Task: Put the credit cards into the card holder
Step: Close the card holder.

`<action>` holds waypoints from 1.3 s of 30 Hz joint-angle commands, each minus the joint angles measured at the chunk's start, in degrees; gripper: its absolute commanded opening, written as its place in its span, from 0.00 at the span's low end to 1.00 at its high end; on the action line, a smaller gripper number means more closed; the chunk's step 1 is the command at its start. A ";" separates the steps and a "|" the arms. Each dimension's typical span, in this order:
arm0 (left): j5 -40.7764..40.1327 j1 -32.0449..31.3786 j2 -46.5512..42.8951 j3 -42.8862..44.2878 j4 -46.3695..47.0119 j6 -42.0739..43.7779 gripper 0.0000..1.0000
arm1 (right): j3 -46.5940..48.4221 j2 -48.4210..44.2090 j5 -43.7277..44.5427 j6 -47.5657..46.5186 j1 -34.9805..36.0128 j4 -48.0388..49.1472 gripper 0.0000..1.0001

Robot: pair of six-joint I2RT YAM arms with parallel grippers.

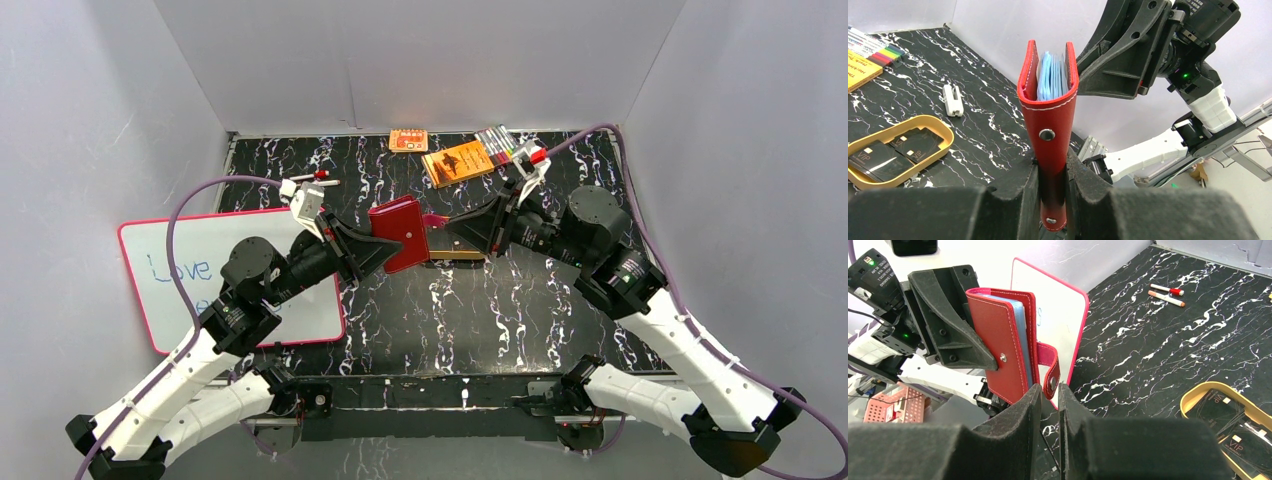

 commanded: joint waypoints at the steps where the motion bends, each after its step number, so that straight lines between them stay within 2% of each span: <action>1: 0.52 0.01 -1.29 2.78 1.85 0.41 0.00 | 1.74 -0.02 -0.55 0.11 0.07 2.27 0.26; 7: 0.64 0.02 -1.29 2.78 1.77 0.49 0.00 | 1.42 -0.01 -0.36 0.17 0.05 2.73 0.27; 13: 0.72 0.02 -1.55 2.51 2.02 0.50 0.00 | 1.39 0.31 -0.71 0.34 0.04 2.96 0.21; 16: 0.72 0.02 -1.62 2.43 1.87 0.58 0.00 | 1.39 0.20 -0.77 0.33 0.07 3.29 0.16; 22: -0.09 -0.05 -1.95 2.42 1.37 0.82 0.00 | 1.31 -0.13 -1.37 0.08 0.06 3.94 0.00; 30: -4.67 0.02 -0.10 3.57 -0.72 -0.60 0.00 | 4.07 0.71 -2.12 -2.38 0.05 1.15 0.00; 39: -13.64 0.02 8.75 10.16 -6.26 -2.24 0.00 | 8.80 4.86 0.71 -6.06 0.08 -3.74 0.00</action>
